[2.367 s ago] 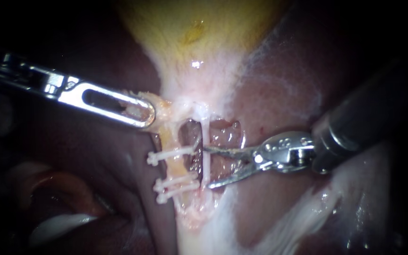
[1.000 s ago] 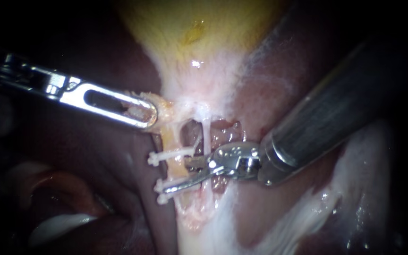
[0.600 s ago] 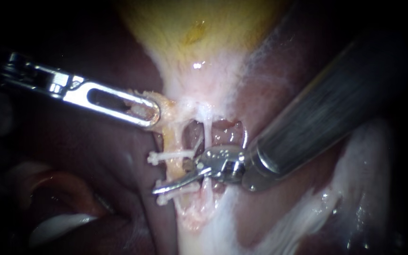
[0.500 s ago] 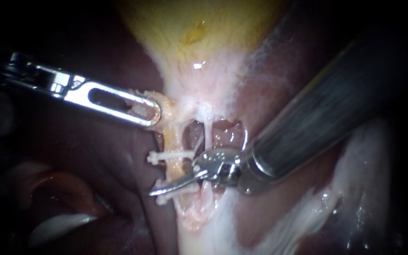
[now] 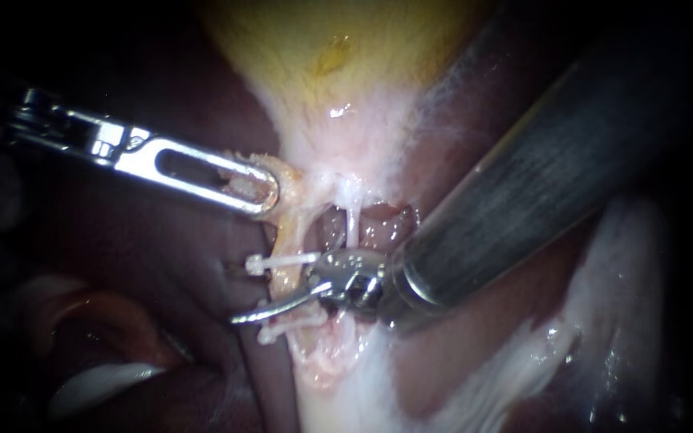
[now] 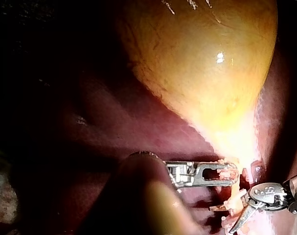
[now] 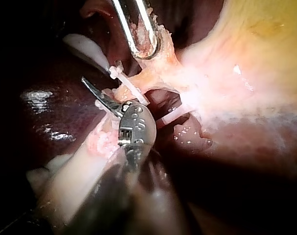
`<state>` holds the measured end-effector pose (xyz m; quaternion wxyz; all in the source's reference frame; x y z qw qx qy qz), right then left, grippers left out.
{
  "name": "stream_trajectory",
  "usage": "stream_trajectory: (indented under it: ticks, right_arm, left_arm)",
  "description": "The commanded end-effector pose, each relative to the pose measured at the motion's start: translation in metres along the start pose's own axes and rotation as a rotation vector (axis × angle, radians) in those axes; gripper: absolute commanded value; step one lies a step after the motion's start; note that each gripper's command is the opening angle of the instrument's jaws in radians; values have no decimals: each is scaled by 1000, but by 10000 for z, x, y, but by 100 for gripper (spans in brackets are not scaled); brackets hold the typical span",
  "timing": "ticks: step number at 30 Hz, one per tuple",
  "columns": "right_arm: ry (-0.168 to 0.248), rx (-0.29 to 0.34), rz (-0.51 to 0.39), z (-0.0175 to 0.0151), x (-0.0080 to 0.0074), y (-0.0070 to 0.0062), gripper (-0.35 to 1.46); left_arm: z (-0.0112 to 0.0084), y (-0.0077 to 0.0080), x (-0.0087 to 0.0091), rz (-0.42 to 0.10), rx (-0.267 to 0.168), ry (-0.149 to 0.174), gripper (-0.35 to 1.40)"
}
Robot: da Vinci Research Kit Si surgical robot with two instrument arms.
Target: Go to the cutting position left tube
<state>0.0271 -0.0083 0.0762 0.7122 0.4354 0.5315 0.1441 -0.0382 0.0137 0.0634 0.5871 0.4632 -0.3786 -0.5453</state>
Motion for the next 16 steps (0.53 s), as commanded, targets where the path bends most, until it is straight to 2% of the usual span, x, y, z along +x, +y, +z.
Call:
stream_trajectory:
  ticks: [1,16]
  right_arm:
    - [-1,1,0,0,0,0,138]
    - [-3,4,-1,-1,0,-2,138]
  left_arm:
    - [0,0,0,0,-1,0,-35]
    - [0,2,0,1,0,0,-35]
